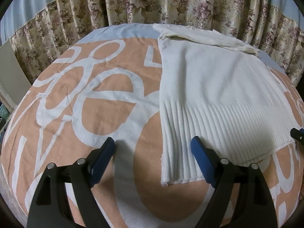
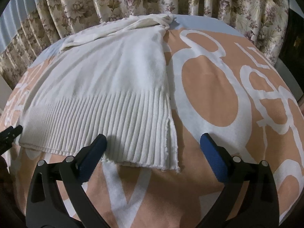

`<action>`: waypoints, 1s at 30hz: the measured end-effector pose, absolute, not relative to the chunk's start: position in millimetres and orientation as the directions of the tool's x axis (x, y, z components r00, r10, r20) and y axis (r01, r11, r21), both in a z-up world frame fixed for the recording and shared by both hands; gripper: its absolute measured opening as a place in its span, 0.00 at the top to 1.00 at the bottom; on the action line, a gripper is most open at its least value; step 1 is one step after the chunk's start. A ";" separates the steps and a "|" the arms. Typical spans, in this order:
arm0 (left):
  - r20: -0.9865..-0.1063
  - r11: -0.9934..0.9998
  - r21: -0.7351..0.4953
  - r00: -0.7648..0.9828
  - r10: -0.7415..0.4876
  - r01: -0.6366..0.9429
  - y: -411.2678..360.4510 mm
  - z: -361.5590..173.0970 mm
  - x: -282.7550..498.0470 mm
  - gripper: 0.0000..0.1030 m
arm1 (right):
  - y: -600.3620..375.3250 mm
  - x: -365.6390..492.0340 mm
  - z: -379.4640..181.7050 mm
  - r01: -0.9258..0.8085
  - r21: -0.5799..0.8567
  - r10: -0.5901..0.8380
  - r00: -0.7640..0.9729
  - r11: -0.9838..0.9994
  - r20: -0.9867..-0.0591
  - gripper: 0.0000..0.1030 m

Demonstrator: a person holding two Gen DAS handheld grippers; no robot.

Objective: Fold small clothes
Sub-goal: 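Withdraw the right gripper to the ribbed hem and move the left gripper beside it, then grasp the ribbed hem with the right gripper while the left gripper grasps the hem beside it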

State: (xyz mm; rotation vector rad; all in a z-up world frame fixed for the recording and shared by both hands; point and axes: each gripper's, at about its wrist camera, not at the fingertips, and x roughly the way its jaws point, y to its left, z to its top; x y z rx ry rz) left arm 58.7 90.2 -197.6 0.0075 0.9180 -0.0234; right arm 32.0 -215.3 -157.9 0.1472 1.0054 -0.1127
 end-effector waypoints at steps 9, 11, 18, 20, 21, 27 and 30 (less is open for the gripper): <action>-0.795 1.000 -0.011 0.606 -0.020 0.019 90.2 -196.3 58.9 0.19 | -203.3 36.5 -157.6 0.088 0.045 -0.009 0.536 0.995 -0.844 0.39; -0.795 1.000 -0.008 0.606 -0.018 0.020 89.5 -196.8 59.0 0.19 | -198.6 35.8 -156.6 0.058 0.061 0.020 0.543 0.996 -0.839 0.55; -0.794 1.000 -0.016 0.608 -0.026 0.022 89.5 -196.6 58.3 0.19 | -189.8 35.3 -154.5 0.024 0.109 0.078 0.559 0.994 -0.826 0.88; -0.794 0.999 -0.028 0.606 -0.039 0.028 89.7 -196.2 57.1 0.19 | -188.7 34.9 -154.6 0.020 0.101 0.072 0.562 0.995 -0.824 0.88; -0.796 0.999 -0.032 0.604 -0.043 0.029 90.0 -196.5 57.3 0.19 | -186.9 34.3 -155.0 0.017 0.089 0.064 0.565 0.996 -0.822 0.88; -0.799 0.996 -0.081 0.594 -0.092 0.046 88.0 -194.8 57.4 0.19 | -185.7 33.4 -155.4 0.017 0.088 0.063 0.568 0.996 -0.821 0.87; -0.802 0.992 -0.086 0.584 -0.123 0.091 76.1 -196.4 55.4 0.20 | -186.1 32.6 -155.1 0.018 0.100 0.072 0.569 0.995 -0.819 0.87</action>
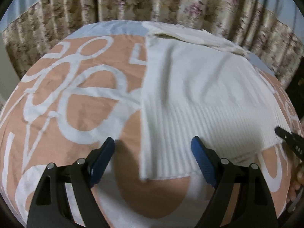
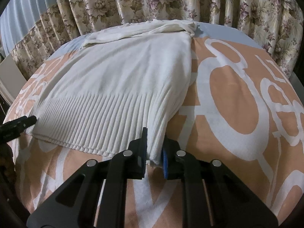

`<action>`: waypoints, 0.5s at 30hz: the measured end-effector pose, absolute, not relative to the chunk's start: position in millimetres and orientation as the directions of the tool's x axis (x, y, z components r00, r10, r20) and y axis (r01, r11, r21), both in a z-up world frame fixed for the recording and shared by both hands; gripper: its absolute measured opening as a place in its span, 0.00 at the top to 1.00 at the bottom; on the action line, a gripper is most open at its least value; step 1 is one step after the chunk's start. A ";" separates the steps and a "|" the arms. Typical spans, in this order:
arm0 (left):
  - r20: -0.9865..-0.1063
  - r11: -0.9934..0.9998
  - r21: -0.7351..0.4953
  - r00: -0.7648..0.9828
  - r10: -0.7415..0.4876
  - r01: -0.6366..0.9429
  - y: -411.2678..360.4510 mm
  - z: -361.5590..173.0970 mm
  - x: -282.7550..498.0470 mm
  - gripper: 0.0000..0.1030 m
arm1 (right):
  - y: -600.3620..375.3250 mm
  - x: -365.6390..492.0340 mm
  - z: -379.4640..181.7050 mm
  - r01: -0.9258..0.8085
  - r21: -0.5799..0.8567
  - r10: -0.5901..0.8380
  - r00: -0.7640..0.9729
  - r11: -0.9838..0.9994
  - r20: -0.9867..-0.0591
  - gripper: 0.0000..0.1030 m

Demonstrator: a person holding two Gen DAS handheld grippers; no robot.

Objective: Fold small clothes
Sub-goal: 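Grasp the ribbed hem with the right gripper while the left gripper grasps the hem beside it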

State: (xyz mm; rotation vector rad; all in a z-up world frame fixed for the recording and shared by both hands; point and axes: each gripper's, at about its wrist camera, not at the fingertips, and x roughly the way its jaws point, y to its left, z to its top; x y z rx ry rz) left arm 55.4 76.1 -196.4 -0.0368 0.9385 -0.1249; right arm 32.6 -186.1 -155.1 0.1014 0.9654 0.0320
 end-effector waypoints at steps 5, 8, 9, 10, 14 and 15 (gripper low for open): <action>-0.802 0.989 -0.071 0.582 -0.132 0.128 60.7 -198.0 55.4 0.32 | -186.3 32.5 -155.1 0.019 0.104 0.075 0.571 0.994 -0.818 0.87; -0.783 0.983 -0.032 0.607 -0.137 0.180 46.1 -194.5 52.7 0.69 | -188.2 32.1 -154.7 0.026 0.116 0.081 0.573 0.993 -0.816 0.87; -0.777 0.982 -0.020 0.615 -0.134 0.188 42.5 -193.8 51.3 0.80 | -189.8 32.3 -154.7 0.029 0.123 0.085 0.572 0.992 -0.816 0.87; -0.773 0.981 -0.016 0.619 -0.136 0.195 39.4 -194.3 50.4 0.83 | -190.4 32.6 -154.4 0.029 0.126 0.086 0.572 0.992 -0.816 0.87; -0.783 0.980 -0.069 0.598 -0.168 0.186 43.9 -195.7 55.5 0.84 | -189.8 34.1 -153.9 0.018 0.108 0.079 0.566 0.994 -0.821 0.86; -0.787 0.979 -0.074 0.592 -0.173 0.187 44.8 -195.9 57.4 0.83 | -188.6 33.9 -153.7 0.013 0.096 0.072 0.564 0.995 -0.822 0.86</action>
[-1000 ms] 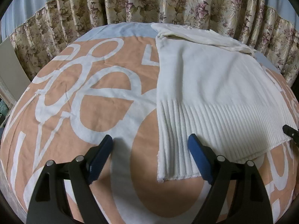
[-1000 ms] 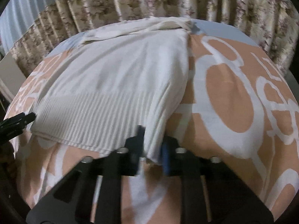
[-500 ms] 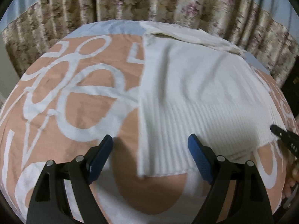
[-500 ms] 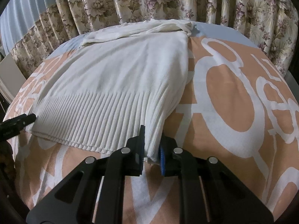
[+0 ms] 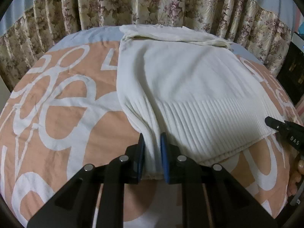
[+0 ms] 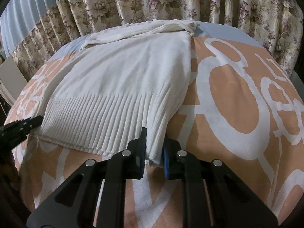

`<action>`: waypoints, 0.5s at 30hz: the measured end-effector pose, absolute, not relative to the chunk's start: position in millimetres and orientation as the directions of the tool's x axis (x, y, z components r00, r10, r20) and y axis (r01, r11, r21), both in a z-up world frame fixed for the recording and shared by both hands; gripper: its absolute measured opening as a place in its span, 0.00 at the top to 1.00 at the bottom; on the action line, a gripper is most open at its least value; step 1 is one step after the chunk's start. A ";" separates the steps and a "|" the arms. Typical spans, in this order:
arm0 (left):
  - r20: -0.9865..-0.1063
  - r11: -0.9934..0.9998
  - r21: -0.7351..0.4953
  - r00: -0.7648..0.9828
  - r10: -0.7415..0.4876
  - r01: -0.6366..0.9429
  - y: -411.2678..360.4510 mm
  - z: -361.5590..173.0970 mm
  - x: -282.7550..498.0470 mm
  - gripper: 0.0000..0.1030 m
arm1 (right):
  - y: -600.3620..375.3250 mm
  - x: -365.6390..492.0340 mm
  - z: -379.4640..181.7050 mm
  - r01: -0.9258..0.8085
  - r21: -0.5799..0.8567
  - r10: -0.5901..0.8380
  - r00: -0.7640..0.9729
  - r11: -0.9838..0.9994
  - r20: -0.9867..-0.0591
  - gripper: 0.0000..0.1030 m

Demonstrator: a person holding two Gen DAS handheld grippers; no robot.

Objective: Fold small clothes
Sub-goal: 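Grasp the ribbed hem with the right gripper while the left gripper grasps the hem beside it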

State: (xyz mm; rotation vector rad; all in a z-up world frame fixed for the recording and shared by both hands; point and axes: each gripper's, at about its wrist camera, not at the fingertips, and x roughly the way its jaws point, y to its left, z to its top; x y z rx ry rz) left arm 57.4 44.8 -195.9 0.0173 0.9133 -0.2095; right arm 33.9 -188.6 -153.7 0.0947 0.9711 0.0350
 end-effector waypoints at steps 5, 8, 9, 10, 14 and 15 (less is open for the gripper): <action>-0.779 0.986 0.011 0.620 -0.097 0.168 33.2 -196.5 52.2 0.80 | -177.7 34.6 -154.1 0.000 0.016 0.013 0.566 1.000 -0.824 0.86; -0.783 0.986 -0.016 0.611 -0.114 0.164 36.9 -196.6 53.4 0.80 | -176.1 34.8 -155.0 -0.002 -0.007 -0.005 0.568 1.000 -0.823 0.86; -0.785 0.986 -0.033 0.607 -0.125 0.161 39.4 -197.1 54.1 0.80 | -174.2 34.3 -155.2 -0.002 -0.021 -0.016 0.570 1.000 -0.822 0.86; -0.785 0.986 -0.041 0.605 -0.130 0.160 40.3 -197.4 54.2 0.80 | -172.2 34.1 -155.4 -0.003 -0.034 -0.027 0.570 0.999 -0.821 0.86; -0.789 0.986 -0.056 0.598 -0.139 0.155 42.3 -197.5 54.1 0.80 | -172.1 35.3 -155.6 -0.006 -0.037 -0.028 0.566 0.999 -0.824 0.86; -0.790 0.987 -0.053 0.598 -0.135 0.153 41.9 -197.4 53.7 0.80 | -175.6 36.0 -155.6 0.000 -0.012 -0.010 0.562 1.000 -0.827 0.86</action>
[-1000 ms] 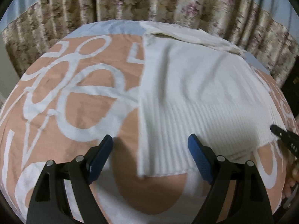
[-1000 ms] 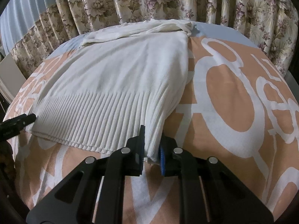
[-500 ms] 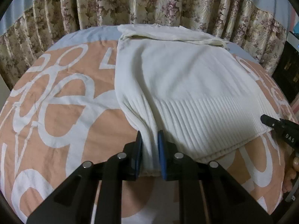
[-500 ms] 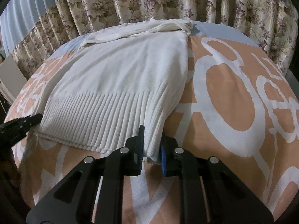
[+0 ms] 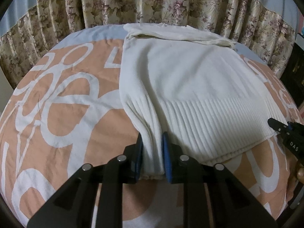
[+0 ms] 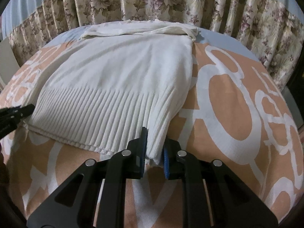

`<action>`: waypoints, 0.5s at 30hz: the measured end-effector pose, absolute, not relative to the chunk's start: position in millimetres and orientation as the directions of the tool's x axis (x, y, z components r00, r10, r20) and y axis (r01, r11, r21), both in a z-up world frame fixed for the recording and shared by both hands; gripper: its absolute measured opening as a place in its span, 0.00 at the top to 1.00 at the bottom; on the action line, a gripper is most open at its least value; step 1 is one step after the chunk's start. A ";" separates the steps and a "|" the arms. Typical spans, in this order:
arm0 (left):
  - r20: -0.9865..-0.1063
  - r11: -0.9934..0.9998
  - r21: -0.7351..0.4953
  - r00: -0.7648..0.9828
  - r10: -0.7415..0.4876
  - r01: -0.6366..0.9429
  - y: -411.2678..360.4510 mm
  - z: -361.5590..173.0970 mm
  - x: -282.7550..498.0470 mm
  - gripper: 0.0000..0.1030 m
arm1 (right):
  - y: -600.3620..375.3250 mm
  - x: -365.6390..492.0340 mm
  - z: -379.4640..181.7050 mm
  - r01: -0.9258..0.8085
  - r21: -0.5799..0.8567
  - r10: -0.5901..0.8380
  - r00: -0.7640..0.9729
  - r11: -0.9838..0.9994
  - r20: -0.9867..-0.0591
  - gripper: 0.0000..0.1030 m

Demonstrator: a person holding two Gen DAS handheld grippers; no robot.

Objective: Fold small clothes
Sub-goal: 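Grasp the ribbed hem with the right gripper while the left gripper grasps the hem beside it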

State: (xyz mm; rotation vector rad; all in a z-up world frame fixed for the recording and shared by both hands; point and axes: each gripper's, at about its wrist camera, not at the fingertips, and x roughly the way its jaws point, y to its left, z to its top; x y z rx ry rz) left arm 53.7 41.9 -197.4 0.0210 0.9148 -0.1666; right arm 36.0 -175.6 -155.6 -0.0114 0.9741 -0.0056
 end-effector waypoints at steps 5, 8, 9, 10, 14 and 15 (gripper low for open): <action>-0.797 0.986 -0.038 0.590 -0.126 0.160 40.0 -196.4 54.4 0.81 | -182.3 37.6 -154.8 0.028 0.046 0.023 0.548 0.999 -0.836 0.86; -0.797 0.985 -0.061 0.586 -0.146 0.163 43.4 -194.9 55.1 0.85 | -179.2 36.5 -153.4 0.032 0.033 0.010 0.550 0.999 -0.835 0.87; -0.795 0.985 -0.062 0.588 -0.146 0.161 44.7 -193.3 54.6 0.86 | -180.3 36.2 -152.4 0.034 0.043 0.017 0.550 0.999 -0.835 0.88; -0.792 0.985 -0.063 0.593 -0.146 0.159 45.4 -190.7 53.5 0.86 | -181.5 36.0 -151.3 0.036 0.054 0.025 0.550 0.998 -0.835 0.89; -0.774 0.983 -0.029 0.619 -0.137 0.181 42.4 -177.9 48.6 0.86 | -180.9 32.5 -142.2 0.027 0.040 0.018 0.560 0.999 -0.828 0.90; -0.775 0.983 -0.041 0.615 -0.144 0.178 44.4 -174.7 48.6 0.86 | -181.3 31.7 -140.2 0.031 0.044 0.019 0.560 0.999 -0.828 0.90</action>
